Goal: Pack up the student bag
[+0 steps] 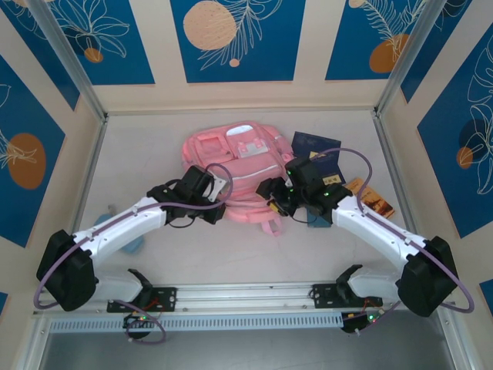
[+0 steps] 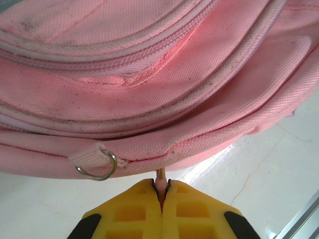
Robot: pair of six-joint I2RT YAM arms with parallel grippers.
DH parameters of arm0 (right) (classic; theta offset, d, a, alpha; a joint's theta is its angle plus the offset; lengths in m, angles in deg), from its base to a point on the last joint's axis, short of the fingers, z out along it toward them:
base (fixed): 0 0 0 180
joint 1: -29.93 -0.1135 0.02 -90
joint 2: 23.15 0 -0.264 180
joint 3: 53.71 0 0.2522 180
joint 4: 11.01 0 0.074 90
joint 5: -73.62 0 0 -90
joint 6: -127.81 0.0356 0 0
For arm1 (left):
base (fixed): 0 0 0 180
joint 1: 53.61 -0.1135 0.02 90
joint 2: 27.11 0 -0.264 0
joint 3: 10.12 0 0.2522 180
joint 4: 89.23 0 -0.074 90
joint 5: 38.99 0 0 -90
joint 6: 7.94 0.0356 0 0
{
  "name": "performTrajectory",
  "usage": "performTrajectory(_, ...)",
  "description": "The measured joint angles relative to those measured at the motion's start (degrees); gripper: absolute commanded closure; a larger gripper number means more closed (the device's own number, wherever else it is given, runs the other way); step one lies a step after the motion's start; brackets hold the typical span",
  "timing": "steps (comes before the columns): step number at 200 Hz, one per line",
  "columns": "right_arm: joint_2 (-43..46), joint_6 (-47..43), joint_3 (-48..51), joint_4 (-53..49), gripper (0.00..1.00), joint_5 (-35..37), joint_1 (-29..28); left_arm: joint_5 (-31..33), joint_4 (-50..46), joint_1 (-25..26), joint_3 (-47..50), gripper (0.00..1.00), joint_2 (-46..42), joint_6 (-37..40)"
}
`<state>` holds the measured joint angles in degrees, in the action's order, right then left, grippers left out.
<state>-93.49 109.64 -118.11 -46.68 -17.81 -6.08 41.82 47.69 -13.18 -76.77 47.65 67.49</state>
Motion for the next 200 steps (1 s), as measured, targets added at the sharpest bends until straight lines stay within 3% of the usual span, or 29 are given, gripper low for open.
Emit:
performTrajectory(68, -6.9, 4.6, -1.4, -0.9, 0.66, 1.7, -2.3, 0.2, 0.0, 0.0, 0.0, 1.0, 0.0, 0.0)
performTrajectory(113, -9.4, 4.7, -2.4, -1.8, 1.0, 1.7, -2.7, 1.2, -0.1, 0.0, 0.0, 1.0, 0.0, 0.2)
performTrajectory(155, -9.5, 1.1, -5.7, -5.0, 1.0, 4.3, -2.7, 3.8, -0.7, 0.3, 0.0, 1.0, -0.3, 0.7)
performTrajectory(200, -7.4, -4.0, -9.2, -10.6, 1.0, 9.0, -2.0, 12.3, -7.3, 0.6, -3.1, 1.0, 1.5, 1.0)
